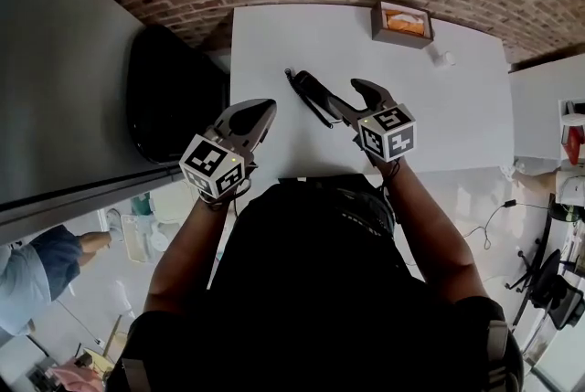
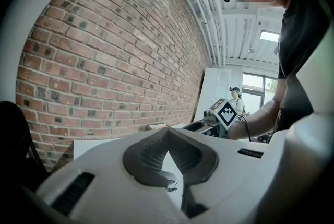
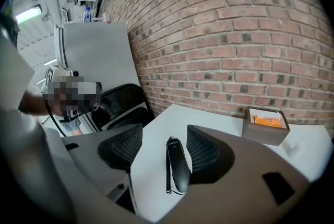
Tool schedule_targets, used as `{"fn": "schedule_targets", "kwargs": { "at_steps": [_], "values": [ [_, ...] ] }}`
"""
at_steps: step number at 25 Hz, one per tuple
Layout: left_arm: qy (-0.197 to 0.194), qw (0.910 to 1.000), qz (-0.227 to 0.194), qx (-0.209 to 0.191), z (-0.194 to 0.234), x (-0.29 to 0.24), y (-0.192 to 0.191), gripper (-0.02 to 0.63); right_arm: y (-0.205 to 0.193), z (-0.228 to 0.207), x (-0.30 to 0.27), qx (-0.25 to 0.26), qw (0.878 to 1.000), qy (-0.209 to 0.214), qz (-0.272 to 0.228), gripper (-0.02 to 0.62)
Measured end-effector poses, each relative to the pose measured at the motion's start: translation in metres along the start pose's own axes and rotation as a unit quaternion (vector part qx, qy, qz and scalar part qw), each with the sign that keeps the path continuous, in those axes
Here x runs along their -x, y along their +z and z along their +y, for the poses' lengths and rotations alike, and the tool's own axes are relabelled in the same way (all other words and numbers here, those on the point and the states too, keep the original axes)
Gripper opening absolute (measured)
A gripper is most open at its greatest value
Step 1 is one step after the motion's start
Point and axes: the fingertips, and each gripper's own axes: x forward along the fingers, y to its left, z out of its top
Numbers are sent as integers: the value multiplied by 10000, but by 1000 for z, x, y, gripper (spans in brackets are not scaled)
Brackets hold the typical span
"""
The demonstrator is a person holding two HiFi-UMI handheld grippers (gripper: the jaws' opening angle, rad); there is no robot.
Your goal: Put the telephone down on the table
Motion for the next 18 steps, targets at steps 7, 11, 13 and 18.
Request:
{"fn": "schedule_targets", "kwargs": {
  "at_steps": [7, 11, 13, 18],
  "values": [
    [-297, 9994, -168, -110, -29, 1, 18, 8, 8, 17, 33, 190, 9995, 242, -104, 106],
    [-246, 9991, -317, -125, -45, -1, 26, 8, 16, 24, 53, 329, 9980, 442, -298, 40],
    [-179, 9990, -386, -133, -56, -6, 30, 8, 20, 25, 64, 287, 9970, 567, -450, 29],
    [17, 9989, -441, -157, -88, -21, 37, 8, 23, 14, 96, 424, 9941, 808, -595, 18]
  ]
}}
